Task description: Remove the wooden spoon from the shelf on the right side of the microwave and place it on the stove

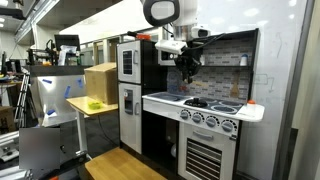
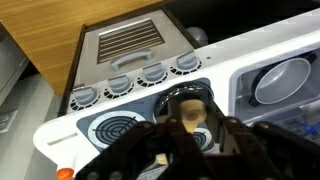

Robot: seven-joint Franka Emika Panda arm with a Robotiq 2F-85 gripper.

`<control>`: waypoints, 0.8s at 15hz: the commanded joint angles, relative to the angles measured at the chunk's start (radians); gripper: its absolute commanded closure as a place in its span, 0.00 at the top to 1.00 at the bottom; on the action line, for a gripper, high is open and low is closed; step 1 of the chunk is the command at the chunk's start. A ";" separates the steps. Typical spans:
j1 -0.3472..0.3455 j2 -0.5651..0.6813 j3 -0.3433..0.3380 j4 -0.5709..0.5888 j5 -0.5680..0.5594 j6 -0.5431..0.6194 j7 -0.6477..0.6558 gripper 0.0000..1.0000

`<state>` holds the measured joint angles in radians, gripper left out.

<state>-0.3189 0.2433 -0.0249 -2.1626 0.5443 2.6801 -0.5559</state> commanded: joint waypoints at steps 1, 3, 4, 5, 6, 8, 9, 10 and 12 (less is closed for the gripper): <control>-0.011 0.127 0.020 0.124 0.012 0.010 0.000 0.08; -0.024 0.203 0.030 0.195 -0.010 0.005 0.022 0.08; -0.029 0.239 0.034 0.229 -0.020 0.003 0.035 0.08; -0.035 0.269 0.038 0.261 -0.031 -0.001 0.045 0.08; -0.037 0.299 0.039 0.291 -0.046 0.003 0.061 0.08; -0.042 0.351 0.036 0.355 -0.078 0.004 0.100 0.08; -0.046 0.371 0.034 0.385 -0.093 0.001 0.124 0.08; -0.052 0.389 0.031 0.416 -0.109 -0.007 0.146 0.08; -0.060 0.422 0.021 0.474 -0.144 -0.014 0.192 0.08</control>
<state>-0.3524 0.6182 -0.0112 -1.7717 0.4469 2.6841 -0.4241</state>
